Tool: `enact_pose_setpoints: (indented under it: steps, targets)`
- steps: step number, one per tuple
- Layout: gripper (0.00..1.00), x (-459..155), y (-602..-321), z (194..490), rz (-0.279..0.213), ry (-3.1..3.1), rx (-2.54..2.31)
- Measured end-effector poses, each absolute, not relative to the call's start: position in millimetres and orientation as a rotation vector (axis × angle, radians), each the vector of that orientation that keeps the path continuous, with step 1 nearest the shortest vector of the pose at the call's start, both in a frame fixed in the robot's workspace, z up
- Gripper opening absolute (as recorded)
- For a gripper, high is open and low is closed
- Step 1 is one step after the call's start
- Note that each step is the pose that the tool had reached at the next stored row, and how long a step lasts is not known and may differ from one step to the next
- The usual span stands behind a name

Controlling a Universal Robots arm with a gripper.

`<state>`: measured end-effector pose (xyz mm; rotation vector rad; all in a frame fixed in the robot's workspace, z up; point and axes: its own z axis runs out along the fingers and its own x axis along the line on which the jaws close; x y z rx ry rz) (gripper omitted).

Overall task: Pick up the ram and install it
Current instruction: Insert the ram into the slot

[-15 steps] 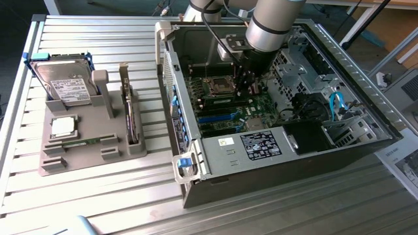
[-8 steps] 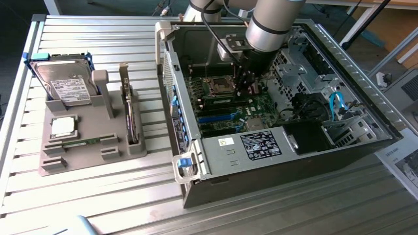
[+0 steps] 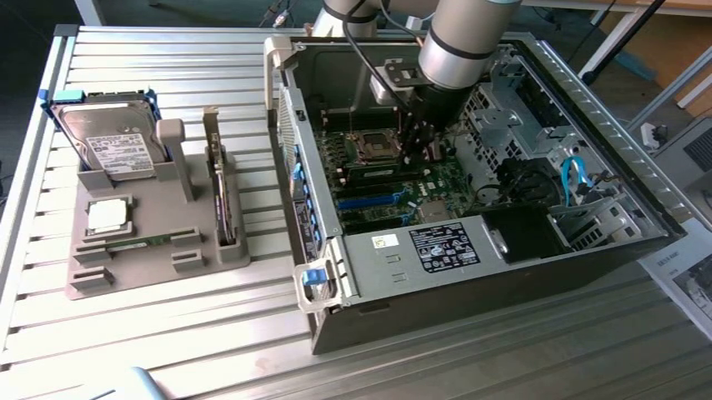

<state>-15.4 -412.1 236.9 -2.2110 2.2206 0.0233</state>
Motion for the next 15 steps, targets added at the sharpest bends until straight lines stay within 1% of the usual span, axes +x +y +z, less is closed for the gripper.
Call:
enact_pose_setpoints:
  steps: [15]
  targets:
    - [0.12, -15.4, -412.1, 233.5, 0.023, 2.221, -2.211]
